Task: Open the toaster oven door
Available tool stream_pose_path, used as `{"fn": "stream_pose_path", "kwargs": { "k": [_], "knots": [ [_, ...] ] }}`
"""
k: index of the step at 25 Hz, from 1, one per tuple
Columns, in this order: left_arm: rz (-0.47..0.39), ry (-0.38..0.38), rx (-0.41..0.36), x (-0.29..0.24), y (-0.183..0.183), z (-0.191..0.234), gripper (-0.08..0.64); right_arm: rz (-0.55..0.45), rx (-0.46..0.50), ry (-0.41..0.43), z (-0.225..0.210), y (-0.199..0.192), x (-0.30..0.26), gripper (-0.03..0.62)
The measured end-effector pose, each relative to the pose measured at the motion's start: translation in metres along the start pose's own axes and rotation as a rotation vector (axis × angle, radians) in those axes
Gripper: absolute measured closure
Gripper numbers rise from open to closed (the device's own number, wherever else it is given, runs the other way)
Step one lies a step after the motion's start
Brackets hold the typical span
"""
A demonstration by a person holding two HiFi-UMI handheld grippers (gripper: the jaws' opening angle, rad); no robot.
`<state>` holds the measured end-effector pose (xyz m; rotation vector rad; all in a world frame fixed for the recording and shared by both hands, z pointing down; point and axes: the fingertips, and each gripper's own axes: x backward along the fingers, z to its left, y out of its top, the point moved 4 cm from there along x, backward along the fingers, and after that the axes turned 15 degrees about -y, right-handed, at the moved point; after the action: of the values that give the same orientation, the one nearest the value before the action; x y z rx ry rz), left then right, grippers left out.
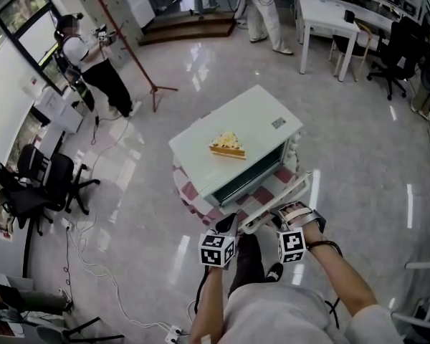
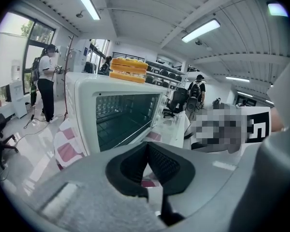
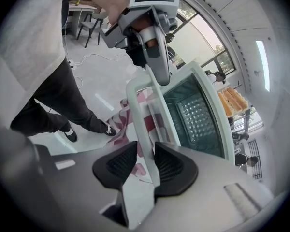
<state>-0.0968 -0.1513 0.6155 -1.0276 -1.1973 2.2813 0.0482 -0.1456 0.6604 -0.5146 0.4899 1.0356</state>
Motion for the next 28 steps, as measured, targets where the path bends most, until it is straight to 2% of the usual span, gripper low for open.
{"fn": "stream_pose_path", "kwargs": {
  "k": [2, 4, 10, 13, 16, 21, 23, 26, 28],
  "knots": [
    [-0.003, -0.005, 0.008, 0.0, -0.001, 0.0, 0.558, 0.006, 0.006, -0.002, 0.0, -0.002, 0.002, 0.471],
    [-0.011, -0.007, 0.016, 0.0, -0.002, 0.0, 0.558, -0.01, -0.027, -0.008, -0.003, -0.001, 0.005, 0.485],
    [-0.04, -0.006, 0.036, 0.002, 0.0, 0.0, 0.558, -0.076, -0.114, -0.026, -0.018, -0.003, 0.021, 0.473],
    [-0.033, -0.009, 0.038, -0.001, -0.003, 0.0, 0.558, -0.108, -0.148, -0.094, -0.035, -0.004, 0.025, 0.495],
    [-0.033, -0.012, 0.044, -0.002, -0.003, 0.002, 0.558, -0.092, -0.088, -0.169, -0.048, -0.006, 0.02, 0.494],
    [-0.026, -0.009, 0.042, -0.004, -0.003, 0.003, 0.558, -0.063, 0.024, -0.159, -0.044, -0.003, 0.003, 0.51],
    [-0.022, -0.007, 0.043, -0.004, -0.004, 0.003, 0.558, -0.055, 0.028, -0.153, -0.043, -0.004, 0.0, 0.537],
    [-0.022, -0.005, 0.042, -0.002, -0.004, 0.003, 0.558, -0.058, 0.009, -0.163, -0.043, -0.003, 0.0, 0.537],
    [-0.015, -0.006, 0.033, -0.002, -0.002, 0.002, 0.558, -0.055, 0.029, -0.171, -0.044, -0.005, 0.001, 0.54]
  ]
}}
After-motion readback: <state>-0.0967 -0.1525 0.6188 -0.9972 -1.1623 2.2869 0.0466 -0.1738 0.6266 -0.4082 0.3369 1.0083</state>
